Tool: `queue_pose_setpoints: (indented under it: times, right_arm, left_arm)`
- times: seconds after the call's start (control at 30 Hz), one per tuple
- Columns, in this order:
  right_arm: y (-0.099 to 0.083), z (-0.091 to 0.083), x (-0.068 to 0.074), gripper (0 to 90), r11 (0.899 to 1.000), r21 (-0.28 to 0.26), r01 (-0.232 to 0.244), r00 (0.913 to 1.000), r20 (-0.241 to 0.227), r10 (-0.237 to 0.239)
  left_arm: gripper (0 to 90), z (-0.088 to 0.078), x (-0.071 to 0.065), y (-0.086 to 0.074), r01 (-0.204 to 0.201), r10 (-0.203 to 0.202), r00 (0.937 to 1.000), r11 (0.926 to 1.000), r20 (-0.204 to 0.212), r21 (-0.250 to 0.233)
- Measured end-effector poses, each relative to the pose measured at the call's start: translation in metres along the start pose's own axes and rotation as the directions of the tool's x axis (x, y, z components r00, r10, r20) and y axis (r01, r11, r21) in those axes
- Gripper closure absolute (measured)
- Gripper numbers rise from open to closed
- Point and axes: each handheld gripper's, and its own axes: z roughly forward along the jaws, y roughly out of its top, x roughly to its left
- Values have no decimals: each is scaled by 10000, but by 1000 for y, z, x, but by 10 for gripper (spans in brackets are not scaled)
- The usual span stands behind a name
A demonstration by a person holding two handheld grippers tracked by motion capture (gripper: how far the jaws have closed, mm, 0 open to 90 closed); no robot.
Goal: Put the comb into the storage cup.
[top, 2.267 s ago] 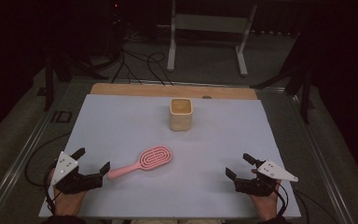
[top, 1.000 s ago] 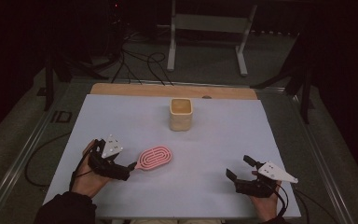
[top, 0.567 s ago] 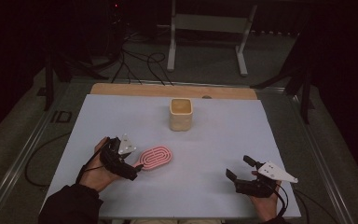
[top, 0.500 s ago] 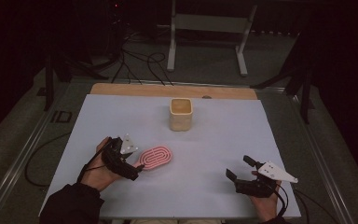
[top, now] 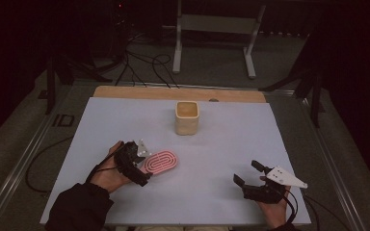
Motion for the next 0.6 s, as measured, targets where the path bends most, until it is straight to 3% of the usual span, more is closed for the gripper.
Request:
queue_pose_setpoints:
  times: [0.4, 0.6]
  right_arm:
    - [0, 1, 0, 90, 10000, 2, 16, 10000, -5, -16]
    - [0, 1, 0, 90, 10000, 48, 23, 10000, 1, -23]
  left_arm:
    - [0, 14, -1, 3, -284, 264, 9993, 9965, 268, 786]
    - [0, 21, -1, 5, -427, 367, 9981, 9908, 487, 1283]
